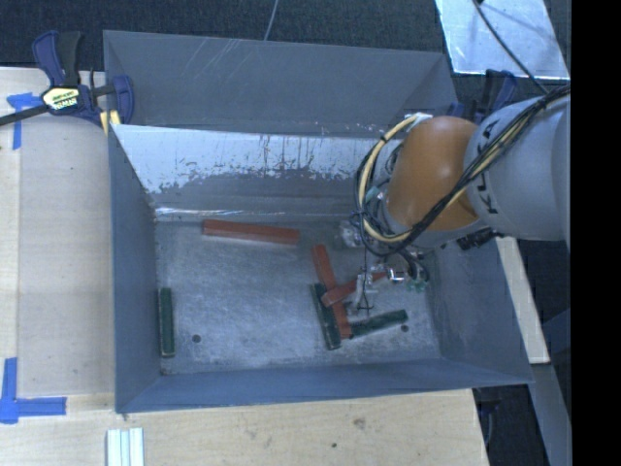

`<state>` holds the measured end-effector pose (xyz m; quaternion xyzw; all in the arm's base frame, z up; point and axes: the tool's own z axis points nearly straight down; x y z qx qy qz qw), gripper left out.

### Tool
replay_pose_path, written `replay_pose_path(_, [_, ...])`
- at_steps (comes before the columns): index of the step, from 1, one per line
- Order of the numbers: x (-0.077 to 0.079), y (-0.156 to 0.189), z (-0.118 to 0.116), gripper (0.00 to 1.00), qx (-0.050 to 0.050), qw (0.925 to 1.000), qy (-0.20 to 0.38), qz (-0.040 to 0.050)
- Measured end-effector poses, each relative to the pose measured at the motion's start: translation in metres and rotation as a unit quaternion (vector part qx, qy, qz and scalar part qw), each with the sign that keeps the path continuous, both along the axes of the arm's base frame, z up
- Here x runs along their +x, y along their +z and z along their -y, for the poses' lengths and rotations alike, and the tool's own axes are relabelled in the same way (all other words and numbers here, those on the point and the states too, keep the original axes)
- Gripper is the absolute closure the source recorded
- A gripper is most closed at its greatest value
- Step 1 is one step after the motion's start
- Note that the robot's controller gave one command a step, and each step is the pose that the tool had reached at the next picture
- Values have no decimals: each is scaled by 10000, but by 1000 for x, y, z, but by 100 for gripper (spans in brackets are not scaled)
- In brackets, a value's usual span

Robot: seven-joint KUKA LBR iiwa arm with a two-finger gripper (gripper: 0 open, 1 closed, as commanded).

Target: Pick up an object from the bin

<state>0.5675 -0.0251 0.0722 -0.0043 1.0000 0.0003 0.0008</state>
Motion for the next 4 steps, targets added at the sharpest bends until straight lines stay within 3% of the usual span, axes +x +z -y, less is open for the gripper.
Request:
replay_pose_path(1, [12,-1,-8,100,-8,9963,860,34])
replay_pose_path(2, [12,-1,-8,100,-8,9963,861,34])
replay_pose_path(3, [14,39,-8,100,-11,9963,863,34])
replay_pose_path(4, [14,38,-8,100,-10,9963,864,29])
